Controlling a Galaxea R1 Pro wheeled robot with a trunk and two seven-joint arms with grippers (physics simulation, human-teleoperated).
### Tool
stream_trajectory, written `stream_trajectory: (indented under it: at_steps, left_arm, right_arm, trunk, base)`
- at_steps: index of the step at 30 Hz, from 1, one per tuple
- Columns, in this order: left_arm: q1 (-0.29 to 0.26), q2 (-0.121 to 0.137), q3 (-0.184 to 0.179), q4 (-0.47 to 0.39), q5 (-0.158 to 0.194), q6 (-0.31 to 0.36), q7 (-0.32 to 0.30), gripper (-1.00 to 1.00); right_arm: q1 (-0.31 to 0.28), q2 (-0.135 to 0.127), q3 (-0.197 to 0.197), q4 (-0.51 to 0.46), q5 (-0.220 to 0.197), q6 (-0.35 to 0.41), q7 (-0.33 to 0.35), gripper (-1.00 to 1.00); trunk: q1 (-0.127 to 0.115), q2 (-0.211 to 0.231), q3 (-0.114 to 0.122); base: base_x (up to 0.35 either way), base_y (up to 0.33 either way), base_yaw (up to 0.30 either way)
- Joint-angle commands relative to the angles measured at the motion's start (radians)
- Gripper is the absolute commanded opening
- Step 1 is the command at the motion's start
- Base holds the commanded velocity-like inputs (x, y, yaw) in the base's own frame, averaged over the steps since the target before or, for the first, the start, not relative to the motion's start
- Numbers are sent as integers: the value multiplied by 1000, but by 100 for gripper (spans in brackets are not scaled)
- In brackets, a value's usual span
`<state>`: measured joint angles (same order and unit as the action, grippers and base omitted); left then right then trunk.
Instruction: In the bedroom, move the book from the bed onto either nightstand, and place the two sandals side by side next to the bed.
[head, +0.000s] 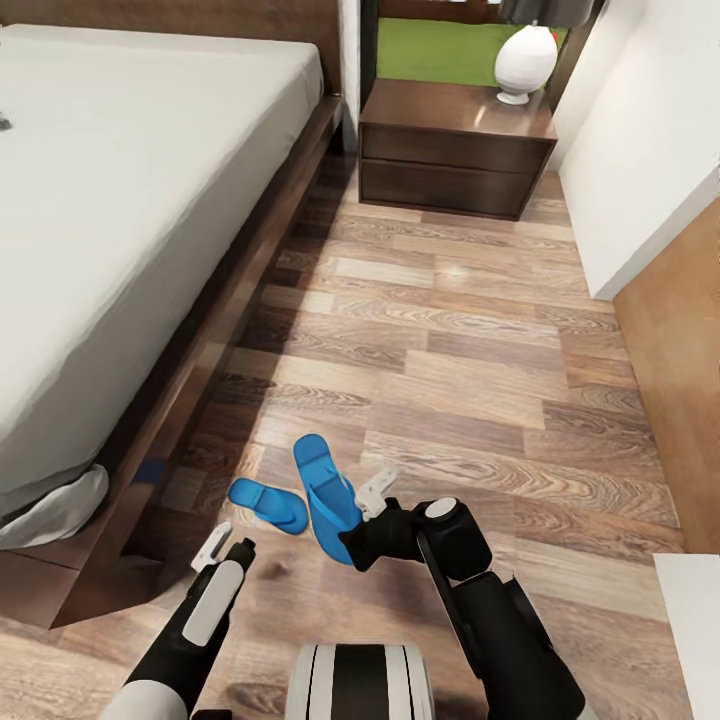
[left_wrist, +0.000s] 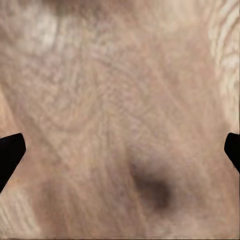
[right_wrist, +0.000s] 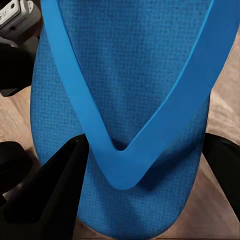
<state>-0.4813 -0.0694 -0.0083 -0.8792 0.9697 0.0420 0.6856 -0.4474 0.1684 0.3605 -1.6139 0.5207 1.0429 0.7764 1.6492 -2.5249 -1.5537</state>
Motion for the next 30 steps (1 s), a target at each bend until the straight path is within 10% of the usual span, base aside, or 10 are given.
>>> stream_trajectory:
  at_steps: [1, 14, 30]
  left_arm:
    - [0, 0, -2, -2, 1, 5, 6, 100]
    - [26, 14, -11, -4, -82, 111, 2, 100]
    - [229, 150, -3, -171, -93, 240, -7, 100]
  right_arm:
    - [-1, 0, 0, -1, 8, 4, 11, -100]
    - [-2, 0, -3, -1, 8, 4, 11, -100]
    - [-2, 0, -3, -1, 8, 4, 11, -100]
  trunk:
    - [-1, 0, -1]
    - [-1, 0, -1]
    - [-1, 0, -1]
  base:
    - [-277, 37, 7]
    - [-99, 13, 2]
    - [-3, 0, 7]
